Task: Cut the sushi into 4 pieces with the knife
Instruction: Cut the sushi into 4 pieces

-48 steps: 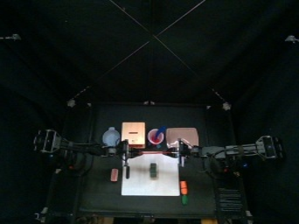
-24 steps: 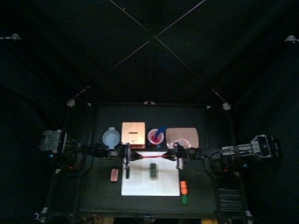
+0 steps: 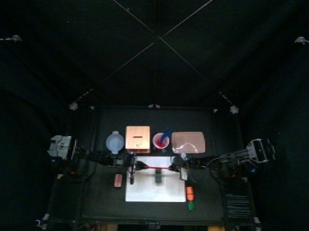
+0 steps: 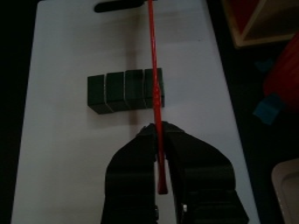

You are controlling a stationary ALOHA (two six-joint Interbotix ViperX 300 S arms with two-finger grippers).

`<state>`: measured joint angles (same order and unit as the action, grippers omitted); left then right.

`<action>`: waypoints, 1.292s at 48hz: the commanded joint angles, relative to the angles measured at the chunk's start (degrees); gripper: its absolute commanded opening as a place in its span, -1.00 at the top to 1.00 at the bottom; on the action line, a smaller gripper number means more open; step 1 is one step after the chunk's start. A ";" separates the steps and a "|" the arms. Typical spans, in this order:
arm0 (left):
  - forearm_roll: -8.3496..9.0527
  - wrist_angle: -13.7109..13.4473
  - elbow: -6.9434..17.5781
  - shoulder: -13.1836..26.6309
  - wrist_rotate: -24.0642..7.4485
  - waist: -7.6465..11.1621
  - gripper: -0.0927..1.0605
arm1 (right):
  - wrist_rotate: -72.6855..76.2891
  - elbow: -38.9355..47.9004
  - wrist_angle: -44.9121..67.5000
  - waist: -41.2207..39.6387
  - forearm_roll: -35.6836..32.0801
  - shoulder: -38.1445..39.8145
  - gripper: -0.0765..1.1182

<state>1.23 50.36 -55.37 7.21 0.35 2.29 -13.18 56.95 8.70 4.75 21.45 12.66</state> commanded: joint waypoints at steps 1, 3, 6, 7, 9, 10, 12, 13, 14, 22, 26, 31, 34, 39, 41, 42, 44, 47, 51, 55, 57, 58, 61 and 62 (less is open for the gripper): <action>-0.53 1.49 3.25 1.05 0.00 0.35 0.33 | 0.09 -1.05 0.62 -0.18 0.09 0.79 0.75; -0.97 1.49 3.43 1.76 0.00 0.44 0.33 | 0.00 -1.14 0.62 -0.35 0.09 0.79 0.75; -1.32 1.49 3.60 2.37 -0.09 0.44 0.33 | 0.00 -1.32 0.70 -0.44 -0.18 0.79 0.75; -1.49 1.49 3.60 2.46 -0.09 0.44 0.33 | 0.00 -1.32 0.70 -0.44 -0.26 0.79 0.75; -1.67 1.58 3.52 2.55 -0.09 0.44 0.33 | 0.00 -1.23 0.70 -0.44 -0.26 0.79 0.75; -1.76 1.49 3.52 2.55 -0.09 0.44 0.33 | 0.00 -1.23 0.70 -0.44 -0.26 0.79 0.75; -1.76 1.49 3.43 2.55 -0.09 0.44 0.33 | -0.09 -1.23 0.70 -0.53 -0.35 0.79 0.75; -1.76 1.49 3.34 2.55 -0.09 0.44 0.33 | -0.09 -1.23 0.70 -0.53 -0.35 0.79 0.75; -1.76 1.49 3.43 2.55 -0.09 0.44 0.33 | -0.09 -1.23 0.79 -0.70 -0.35 0.70 0.75; -2.02 1.49 3.60 3.16 -0.18 0.44 0.33 | -0.09 -1.23 0.88 -0.88 -0.35 0.62 0.75; -2.37 1.49 3.78 3.69 -0.26 0.44 0.33 | -0.09 -1.14 0.88 -0.88 -0.35 0.26 0.75; -2.72 1.49 4.04 4.39 -0.35 0.44 0.33 | -0.09 -1.32 0.97 -1.05 -0.35 -0.44 0.75; -3.08 1.49 4.13 4.57 -0.53 0.44 0.33 | -0.09 -1.32 0.97 -1.23 -0.44 -0.70 0.75; -3.34 1.49 4.22 4.57 -0.53 0.35 0.33 | -0.09 -1.32 1.05 -1.32 -0.35 -1.05 0.75; -3.25 1.41 4.13 4.66 -0.53 0.35 0.33 | -0.09 -1.41 1.05 -1.32 -0.35 -1.14 0.75; -3.25 1.32 4.22 4.57 -0.53 0.44 0.33 | -0.09 -1.41 1.05 -1.32 -0.35 -1.23 0.75; -3.25 1.14 4.13 4.57 -0.53 0.44 0.33 | 0.00 -1.41 1.05 -1.23 -0.35 -1.32 0.75; -3.25 1.05 4.04 4.66 -0.26 0.44 0.33 | -0.09 -1.41 1.05 -1.05 -0.18 -1.49 0.75; -3.25 0.97 4.04 5.01 -0.18 0.53 0.33 | 0.00 -1.41 1.05 -0.97 0.00 -1.67 0.75; -3.34 0.97 4.13 5.19 -0.09 0.79 0.33 | 0.00 -1.49 1.05 -0.88 0.09 -1.76 0.75; -3.43 0.97 4.22 5.27 -0.09 0.97 0.33 | 0.00 -1.58 1.05 -0.88 0.09 -1.93 0.75; -3.52 0.97 4.22 5.36 -0.09 1.14 0.33 | 0.00 -1.58 1.05 -0.88 0.09 -1.93 0.75; -3.69 0.97 4.22 5.45 -0.09 1.32 0.33 | 0.00 -1.76 1.05 -0.79 0.09 -2.11 0.75; -3.78 0.97 4.22 5.45 -0.09 1.32 0.33 | 0.00 -1.85 1.05 -0.79 0.09 -2.11 0.75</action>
<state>-2.20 50.71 -54.05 12.83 0.18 3.52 -13.18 56.95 8.70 4.04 21.45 10.63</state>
